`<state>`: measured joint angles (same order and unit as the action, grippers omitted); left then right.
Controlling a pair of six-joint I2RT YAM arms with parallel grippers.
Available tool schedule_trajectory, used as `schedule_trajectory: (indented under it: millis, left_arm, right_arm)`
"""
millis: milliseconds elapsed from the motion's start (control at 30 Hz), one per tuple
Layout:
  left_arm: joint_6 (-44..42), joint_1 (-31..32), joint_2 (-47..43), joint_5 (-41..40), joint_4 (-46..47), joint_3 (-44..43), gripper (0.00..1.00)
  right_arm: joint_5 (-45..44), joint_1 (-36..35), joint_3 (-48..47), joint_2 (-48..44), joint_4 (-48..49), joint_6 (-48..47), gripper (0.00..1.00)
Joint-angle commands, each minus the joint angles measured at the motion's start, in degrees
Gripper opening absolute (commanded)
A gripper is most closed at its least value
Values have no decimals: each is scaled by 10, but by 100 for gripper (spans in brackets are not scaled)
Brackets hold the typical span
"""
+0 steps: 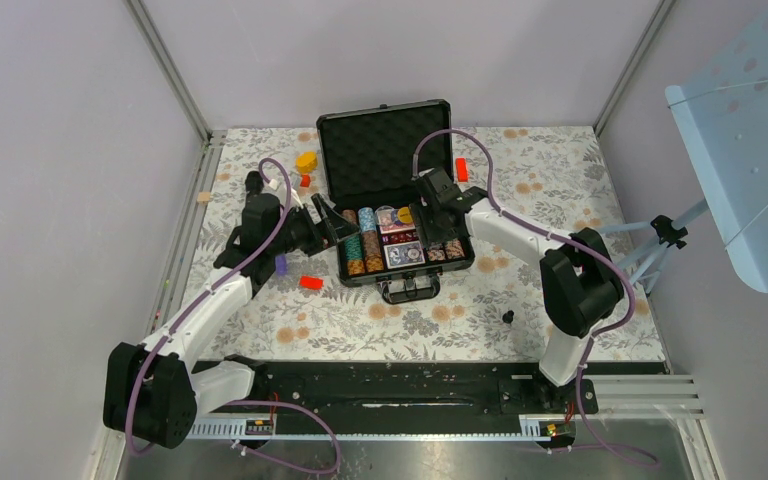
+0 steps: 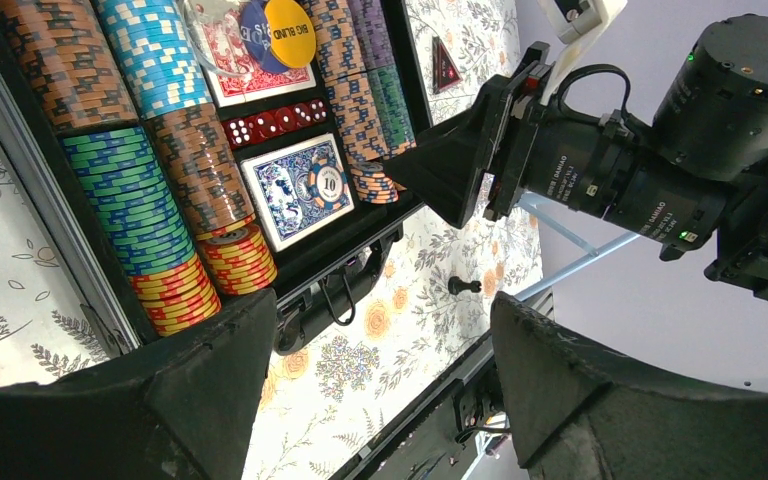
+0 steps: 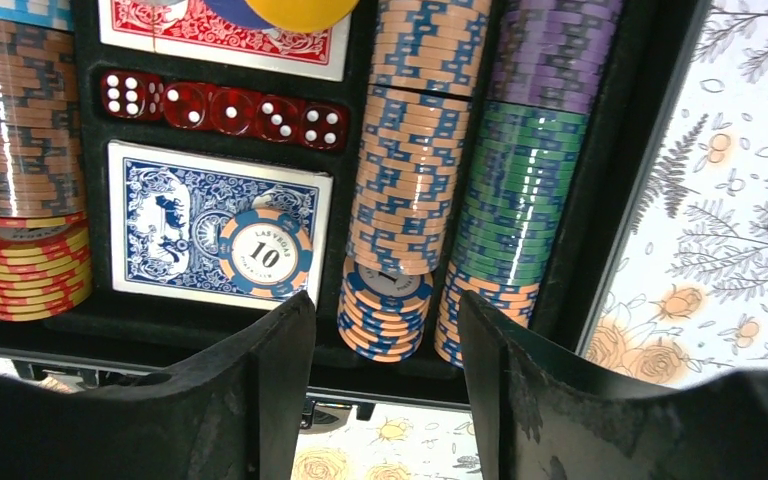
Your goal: Pack up texas hold em set
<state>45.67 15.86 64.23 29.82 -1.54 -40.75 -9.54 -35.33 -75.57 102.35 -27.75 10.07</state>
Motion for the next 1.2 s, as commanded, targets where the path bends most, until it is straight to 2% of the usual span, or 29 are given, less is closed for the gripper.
schedule_trajectory:
  millis: [0,267,600,900,1067,1167]
  left_arm:
    - [3,2,-17,12,31,3,77]
    - [6,3,-14,14,35,7,77]
    - [6,3,-19,15,36,13,77]
    - [6,3,-19,18,35,15,77]
    - [6,4,-19,18,36,15,77]
    - [6,3,-19,19,36,16,77]
  right_arm:
    - [48,3,-24,2,-8,-4,61]
    - [114,-5,-37,2,-3,18,62]
    - [106,-33,-61,50,-21,26,54]
    - [54,-33,-90,103,-45,16,54]
    - [54,-33,-95,122,-56,16,60]
    - [58,-33,-93,127,-56,13,60]
